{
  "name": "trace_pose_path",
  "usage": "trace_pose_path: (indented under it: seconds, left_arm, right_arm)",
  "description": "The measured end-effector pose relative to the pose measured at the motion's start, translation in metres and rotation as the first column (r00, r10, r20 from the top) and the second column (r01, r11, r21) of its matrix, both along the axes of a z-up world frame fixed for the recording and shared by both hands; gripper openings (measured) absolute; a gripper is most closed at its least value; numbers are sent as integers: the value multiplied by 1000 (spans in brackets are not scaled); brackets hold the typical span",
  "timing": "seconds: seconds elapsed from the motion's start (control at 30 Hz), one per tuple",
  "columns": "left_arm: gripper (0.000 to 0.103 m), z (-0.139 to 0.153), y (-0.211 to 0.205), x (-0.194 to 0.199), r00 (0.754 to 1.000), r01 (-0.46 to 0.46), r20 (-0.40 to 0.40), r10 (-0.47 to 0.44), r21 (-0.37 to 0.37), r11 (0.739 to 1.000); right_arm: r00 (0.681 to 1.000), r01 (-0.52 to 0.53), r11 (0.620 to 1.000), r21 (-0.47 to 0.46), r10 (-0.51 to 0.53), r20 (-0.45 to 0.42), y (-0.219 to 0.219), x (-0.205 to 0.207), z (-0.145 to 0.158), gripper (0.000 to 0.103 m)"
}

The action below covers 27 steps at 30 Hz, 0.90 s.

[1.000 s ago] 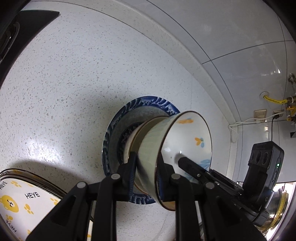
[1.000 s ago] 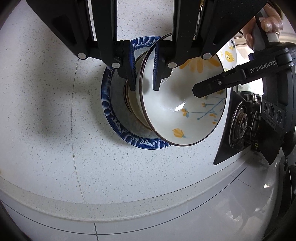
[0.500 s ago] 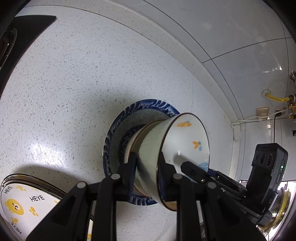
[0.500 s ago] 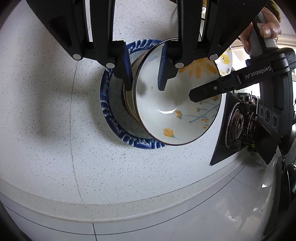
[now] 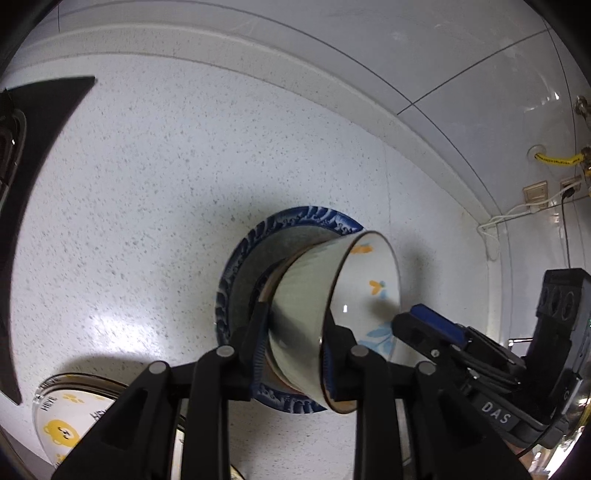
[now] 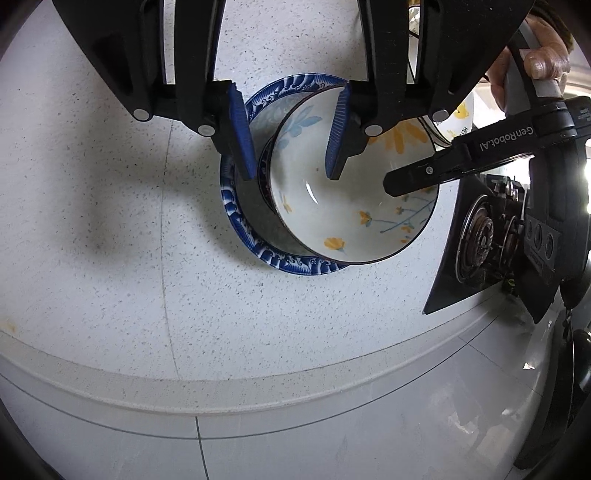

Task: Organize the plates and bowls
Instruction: 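Open both grippers to release the yellow-flower bowl, then move both grippers back to the blue floral bowl holding the nested bowls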

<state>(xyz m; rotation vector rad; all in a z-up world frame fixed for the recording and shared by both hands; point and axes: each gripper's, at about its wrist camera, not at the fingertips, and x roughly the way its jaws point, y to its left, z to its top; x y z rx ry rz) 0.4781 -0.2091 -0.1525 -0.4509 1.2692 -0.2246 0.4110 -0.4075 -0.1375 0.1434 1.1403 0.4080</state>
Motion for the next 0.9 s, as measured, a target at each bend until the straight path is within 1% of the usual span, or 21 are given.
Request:
trace_pose_path:
  seconds: [0.07,0.13,0.23,0.33,0.4,0.53,0.63,0.7,0.8,0.87,0.9]
  left_arm:
    - [26,8,3,-1,999,1,39,-1,-6,1000]
    - [26,14,5,-2,998,5,58,-3,-24,1000]
    - [26,24,9,-9,995,4,103,-3,-8,1000]
    - [28,33,14,-20,990,3,140,-1,-16,1000]
    - [33,42,16,-31,983,6,182,-3,-14,1000]
    - [34,61,19,-59,963,35,270,-25,-35,999]
    - [36,75,21,-83,938,74,341,-57,-36,997]
    - [40,83,21,-99,916,117,390,-96,-31,993]
    - [46,96,20,-126,871,191,462,-166,-8,981]
    - [47,101,22,-141,843,239,496,-209,4,971]
    - [47,104,25,-151,822,253,524,-223,14,967]
  right_arm:
    - [1000,2,1000,-8,-1,31,2,-5,3,40]
    - [999,4,1000,-13,-3,52,0,-10,7,42]
    - [996,6,1000,-13,-5,92,4,-19,14,44]
    - [991,14,1000,-4,-13,130,1,-29,21,44]
    - [987,20,1000,4,-20,156,-2,-37,25,44]
    - [978,38,999,13,-40,205,-5,-58,31,49]
    - [971,57,998,27,-62,231,-9,-76,34,49]
    - [965,74,997,24,-77,251,-9,-90,38,49]
    - [955,104,994,15,-104,277,-9,-112,43,54]
    - [947,122,993,7,-118,298,-6,-124,47,55]
    - [943,128,992,6,-123,308,-4,-129,48,55]
